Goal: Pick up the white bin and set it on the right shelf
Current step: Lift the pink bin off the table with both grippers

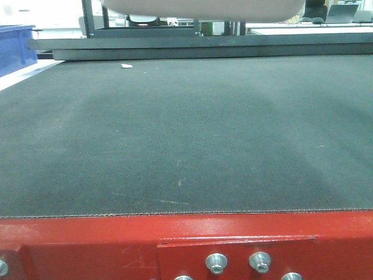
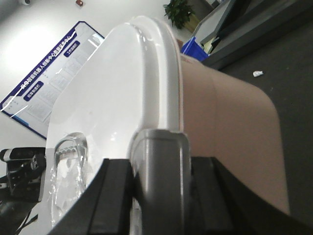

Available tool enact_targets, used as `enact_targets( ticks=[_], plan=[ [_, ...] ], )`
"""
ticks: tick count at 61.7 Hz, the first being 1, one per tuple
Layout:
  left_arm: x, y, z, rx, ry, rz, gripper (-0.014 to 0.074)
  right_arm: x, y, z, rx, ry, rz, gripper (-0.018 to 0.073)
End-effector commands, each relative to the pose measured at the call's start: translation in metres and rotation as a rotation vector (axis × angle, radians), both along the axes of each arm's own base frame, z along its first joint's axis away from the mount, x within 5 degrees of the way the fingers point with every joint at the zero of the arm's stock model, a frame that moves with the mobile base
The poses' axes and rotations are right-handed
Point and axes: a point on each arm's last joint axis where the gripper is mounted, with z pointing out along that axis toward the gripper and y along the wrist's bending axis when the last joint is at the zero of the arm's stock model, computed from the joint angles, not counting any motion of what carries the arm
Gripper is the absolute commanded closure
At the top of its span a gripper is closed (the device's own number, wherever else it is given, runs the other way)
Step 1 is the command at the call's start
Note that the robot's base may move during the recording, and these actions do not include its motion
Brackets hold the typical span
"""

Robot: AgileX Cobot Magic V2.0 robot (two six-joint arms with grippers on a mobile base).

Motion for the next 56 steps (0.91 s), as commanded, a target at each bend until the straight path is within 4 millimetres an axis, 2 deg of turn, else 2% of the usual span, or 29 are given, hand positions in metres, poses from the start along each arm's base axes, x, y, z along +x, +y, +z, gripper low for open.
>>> enact_targets(
  ticks=[1,11,56],
  plan=[
    [-0.0599,-0.0341,0.0404,-0.062,-0.13,-0.36,0.0713,-0.0401,0.0311,0.0361,0.044,-0.17,0.331,0.0505],
    [-0.0678,-0.0414,0.0444,-0.064,-0.142,-0.387,0.0713,-0.0397,0.031,0.0358,0.046,-0.169,0.331,0.0505],
    [-0.0629,-0.0411,0.0411,-0.053,-0.132,-0.365,0.0713,-0.0338,0.0282,0.0353,0.041,-0.158,0.26,0.0505]
  ],
)
